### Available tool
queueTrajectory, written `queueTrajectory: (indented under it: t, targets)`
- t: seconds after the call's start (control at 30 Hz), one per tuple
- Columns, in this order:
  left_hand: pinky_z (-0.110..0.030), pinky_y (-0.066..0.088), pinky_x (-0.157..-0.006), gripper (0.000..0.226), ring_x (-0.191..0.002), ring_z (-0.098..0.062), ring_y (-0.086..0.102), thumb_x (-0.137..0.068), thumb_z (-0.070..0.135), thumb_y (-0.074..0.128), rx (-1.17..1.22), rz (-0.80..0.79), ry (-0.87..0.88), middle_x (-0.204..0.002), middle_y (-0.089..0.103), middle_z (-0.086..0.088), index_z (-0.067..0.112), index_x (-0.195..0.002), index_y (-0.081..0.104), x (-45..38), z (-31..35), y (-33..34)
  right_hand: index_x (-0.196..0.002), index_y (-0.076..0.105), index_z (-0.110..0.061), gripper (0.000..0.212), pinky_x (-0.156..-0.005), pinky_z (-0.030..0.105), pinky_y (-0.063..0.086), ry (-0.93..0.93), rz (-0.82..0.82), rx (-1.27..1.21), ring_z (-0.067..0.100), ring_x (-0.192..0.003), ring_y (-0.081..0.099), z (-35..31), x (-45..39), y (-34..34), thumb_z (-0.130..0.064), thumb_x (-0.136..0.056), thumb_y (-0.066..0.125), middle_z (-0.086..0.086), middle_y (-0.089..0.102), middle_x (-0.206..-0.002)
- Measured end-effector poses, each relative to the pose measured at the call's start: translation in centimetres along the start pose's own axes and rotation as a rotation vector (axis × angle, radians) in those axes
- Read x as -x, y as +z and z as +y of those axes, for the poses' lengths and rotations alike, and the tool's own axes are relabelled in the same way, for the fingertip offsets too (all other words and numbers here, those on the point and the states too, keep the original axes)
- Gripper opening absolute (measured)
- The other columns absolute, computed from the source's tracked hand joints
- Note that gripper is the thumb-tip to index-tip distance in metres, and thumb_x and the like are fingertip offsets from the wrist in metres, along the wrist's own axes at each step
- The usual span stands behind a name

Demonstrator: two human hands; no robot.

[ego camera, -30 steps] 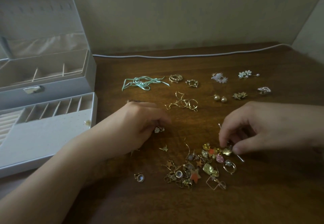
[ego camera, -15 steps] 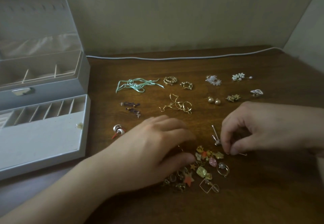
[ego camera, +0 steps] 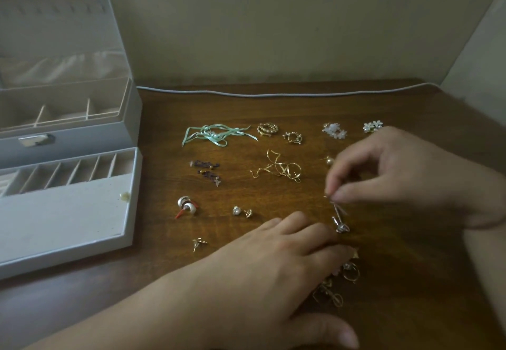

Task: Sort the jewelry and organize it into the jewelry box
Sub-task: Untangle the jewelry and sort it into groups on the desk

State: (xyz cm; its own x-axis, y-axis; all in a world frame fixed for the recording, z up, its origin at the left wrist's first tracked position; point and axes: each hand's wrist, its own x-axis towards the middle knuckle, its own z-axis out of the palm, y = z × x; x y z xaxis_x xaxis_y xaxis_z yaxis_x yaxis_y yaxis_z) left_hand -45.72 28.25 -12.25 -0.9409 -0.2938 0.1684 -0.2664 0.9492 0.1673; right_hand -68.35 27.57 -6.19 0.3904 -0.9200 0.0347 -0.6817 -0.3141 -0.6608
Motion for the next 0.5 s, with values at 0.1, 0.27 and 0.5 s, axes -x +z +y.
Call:
queueTrajectory:
  t: [0.1, 0.27, 0.5]
  targets:
    - [-0.038, 0.05, -0.094, 0.065, -0.116, -0.016, 0.047, -0.092, 0.066, 0.039, -0.001, -0.028, 0.055, -0.133, 0.048, 0.005, 0.026, -0.143, 0.043, 0.2, -0.3, -0.1, -0.077, 0.077, -0.029, 0.01, -0.061, 0.02, 0.048, -0.007, 0.06, 0.113, 0.005, -0.068, 0.064, -0.3, -2.3, 2.4, -0.019, -0.078, 0.078, -0.01, 0.071, -0.071]
    - [-0.036, 0.052, -0.087, 0.056, -0.114, -0.017, 0.051, -0.095, 0.06, 0.035, -0.061, -0.038, 0.129, -0.132, 0.051, 0.005, 0.029, -0.141, 0.045, 0.4, -0.8, -0.1, -0.078, 0.075, -0.029, 0.009, -0.062, 0.019, 0.051, 0.102, 0.021, 0.243, 0.001, -0.072, 0.063, -0.1, -3.8, 4.1, -0.022, -0.081, 0.072, -0.009, 0.07, -0.071]
    - [-0.04, 0.046, -0.094, 0.054, -0.12, -0.015, 0.05, -0.094, 0.056, 0.051, 0.053, 0.017, 0.153, -0.139, 0.05, 0.007, 0.027, -0.14, 0.051, 1.0, -2.2, -1.6, -0.1, 0.07, -0.038, 0.026, -0.063, 0.018, 0.047, 0.041, 0.027, 0.142, 0.009, -0.07, 0.06, 1.1, -1.7, 1.3, -0.019, -0.082, 0.074, -0.012, 0.066, -0.079]
